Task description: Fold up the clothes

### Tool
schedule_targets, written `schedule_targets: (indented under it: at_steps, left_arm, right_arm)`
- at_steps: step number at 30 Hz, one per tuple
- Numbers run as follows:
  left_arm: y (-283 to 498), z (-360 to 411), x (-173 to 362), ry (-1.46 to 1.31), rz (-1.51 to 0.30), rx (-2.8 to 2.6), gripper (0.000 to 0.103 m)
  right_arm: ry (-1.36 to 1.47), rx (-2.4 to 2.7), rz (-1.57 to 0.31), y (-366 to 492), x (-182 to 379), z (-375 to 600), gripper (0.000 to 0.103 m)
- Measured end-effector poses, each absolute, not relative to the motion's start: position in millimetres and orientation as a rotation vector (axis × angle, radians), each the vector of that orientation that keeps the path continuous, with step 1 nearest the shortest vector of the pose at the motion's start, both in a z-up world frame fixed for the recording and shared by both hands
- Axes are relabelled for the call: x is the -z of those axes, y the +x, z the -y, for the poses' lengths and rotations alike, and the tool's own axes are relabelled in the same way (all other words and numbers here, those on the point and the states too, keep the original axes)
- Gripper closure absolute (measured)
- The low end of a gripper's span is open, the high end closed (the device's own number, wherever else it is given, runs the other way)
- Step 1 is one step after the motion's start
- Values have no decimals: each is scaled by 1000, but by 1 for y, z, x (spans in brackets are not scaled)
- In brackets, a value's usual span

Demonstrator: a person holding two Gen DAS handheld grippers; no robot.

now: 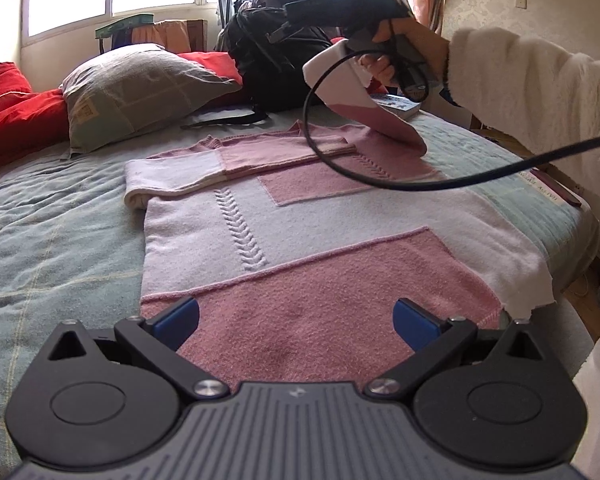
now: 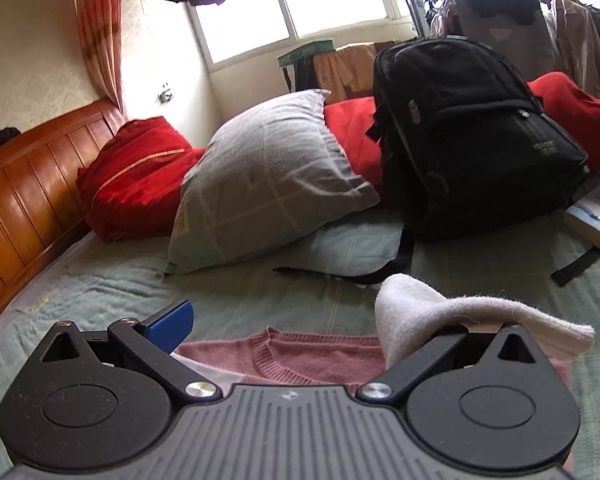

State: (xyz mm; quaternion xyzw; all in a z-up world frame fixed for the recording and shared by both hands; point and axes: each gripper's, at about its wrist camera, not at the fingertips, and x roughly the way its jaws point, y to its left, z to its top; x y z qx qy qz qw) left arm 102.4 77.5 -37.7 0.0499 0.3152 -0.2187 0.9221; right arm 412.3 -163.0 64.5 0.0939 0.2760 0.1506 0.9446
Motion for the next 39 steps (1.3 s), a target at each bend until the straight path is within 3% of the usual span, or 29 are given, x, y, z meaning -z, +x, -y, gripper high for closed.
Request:
schedule_targets:
  at_steps: [9, 24, 39]
  left_arm:
    - [102, -74, 33, 132, -649, 452, 1]
    - [110, -63, 35, 163, -687, 429, 1]
    - [109, -63, 38, 128, -681, 464, 1]
  right_arm:
    - [85, -250, -544, 418, -32, 126, 0]
    - [221, -330, -662, 427, 38, 113, 0]
    - [419, -322, -656, 429, 32, 166, 0]
